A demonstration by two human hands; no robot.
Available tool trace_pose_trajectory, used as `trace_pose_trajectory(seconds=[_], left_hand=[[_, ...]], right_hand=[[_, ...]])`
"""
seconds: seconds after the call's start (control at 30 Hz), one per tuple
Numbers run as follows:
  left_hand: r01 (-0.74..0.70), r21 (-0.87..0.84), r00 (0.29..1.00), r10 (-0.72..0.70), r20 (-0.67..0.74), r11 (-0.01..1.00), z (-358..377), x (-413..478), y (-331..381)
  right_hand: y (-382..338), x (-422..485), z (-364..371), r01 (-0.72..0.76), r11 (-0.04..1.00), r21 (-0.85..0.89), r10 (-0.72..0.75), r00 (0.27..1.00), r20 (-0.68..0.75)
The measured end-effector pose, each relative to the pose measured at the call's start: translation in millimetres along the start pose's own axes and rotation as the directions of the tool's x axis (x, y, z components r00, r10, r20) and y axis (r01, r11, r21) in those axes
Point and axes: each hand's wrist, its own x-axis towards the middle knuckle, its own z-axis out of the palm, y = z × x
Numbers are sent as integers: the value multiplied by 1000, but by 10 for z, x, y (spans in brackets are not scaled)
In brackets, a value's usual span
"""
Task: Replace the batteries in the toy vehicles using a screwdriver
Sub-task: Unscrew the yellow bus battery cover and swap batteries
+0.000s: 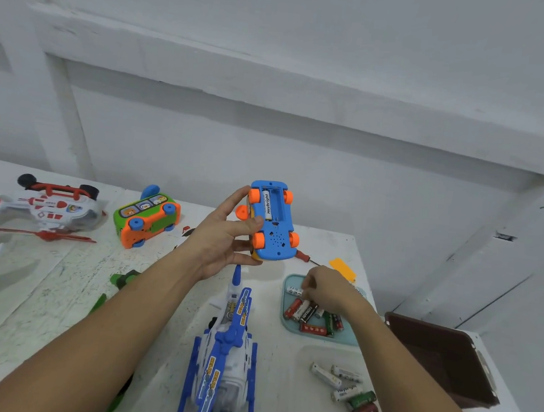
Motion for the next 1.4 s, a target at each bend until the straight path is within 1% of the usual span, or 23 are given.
trace_pose_trajectory(seconds=[0.07, 0.1, 0.17, 0.2, 0.23, 0.27, 0.33, 0.4, 0.5, 0.57, 0.6, 0.63, 0.77, 0.87, 0.9, 1.0, 1.1, 1.23, 1.27, 1.3, 1.37, 1.4], left_hand=[[-3, -1, 1000, 3, 1, 1000, 1, -2, 1], [-5, -2, 1000, 5, 0, 1000, 0, -4, 2], [-5, -3, 1000, 5, 1, 1000, -1, -5, 0], [-3, -3, 1000, 3, 2, 1000, 0, -4, -3], [-2, -2, 1000, 2, 4, 1000, 3, -2, -5], [0, -1, 1000, 0, 4, 1000, 5, 2, -8], [2, -4, 1000, -2, 5, 1000, 15, 11, -12], [4, -8, 1000, -4, 1, 1000, 20, 21, -16], [10, -10, 1000, -10, 6, 1000, 40, 39, -19], [14, -15, 1000, -13, 8, 1000, 54, 51, -19], [14, -18, 1000, -14, 9, 1000, 62, 58, -18], [14, -19, 1000, -14, 9, 1000, 70, 61, -17], [16, -10, 1000, -16, 4, 1000, 93, 74, -12], [19, -5, 1000, -20, -9, 1000, 93, 79, -10], [20, -1, 1000, -20, -11, 1000, 92, 81, -11], [17, 11, 1000, -16, -15, 1000, 97, 80, -14], [9, 17, 1000, -8, -30, 1000, 112, 73, -6], [-8, 21, 999, 8, -40, 1000, 112, 57, -8], [-12, 28, 999, 13, -39, 1000, 117, 53, -12], [-17, 33, 999, 18, -40, 999, 125, 52, -15], [-24, 32, 998, 26, -49, 999, 147, 54, -18], [-27, 31, 998, 29, -54, 999, 155, 55, -19]], right_hand=[[21, -12, -30, 12, 999, 43, -11, 1000, -19], [37, -14, -57, 16, 995, 95, -13, 1000, -28], [74, -17, -134, 8, 967, 256, 3, 999, -41], [92, -13, -180, 0, 931, 366, 17, 999, -46], [104, -17, -232, -10, 869, 494, 38, 998, -45], [111, -18, -283, -20, 778, 628, 56, 998, -37], [84, -60, -418, -9, 589, 808, 60, 998, -32], [30, -118, -556, 18, 444, 896, 35, 999, -37], [-78, -205, -738, 53, 247, 968, 25, 998, -61], [-164, -237, -820, 104, 149, 983, 43, 993, -111], [-209, -246, -855, 135, 144, 980, 52, 988, -144], [-255, -255, -886, 167, 174, 971, 52, 983, -178], [-409, -258, -942, 302, 339, 891, -14, 948, -317], [-516, -218, -920, 423, 511, 748, -56, 885, -462], [-557, -203, -905, 457, 552, 698, -75, 860, -504], [-687, -164, -855, 529, 607, 593, -132, 804, -580], [-760, -122, -777, 538, 678, 501, -181, 783, -595], [-780, -81, -743, 558, 731, 393, -252, 755, -605], [-776, -61, -754, 550, 743, 381, -264, 764, -589], [-770, -32, -766, 533, 745, 400, -265, 788, -556], [-772, 0, -785, 496, 709, 501, -256, 844, -472], [-774, 10, -788, 482, 690, 540, -250, 859, -447]])
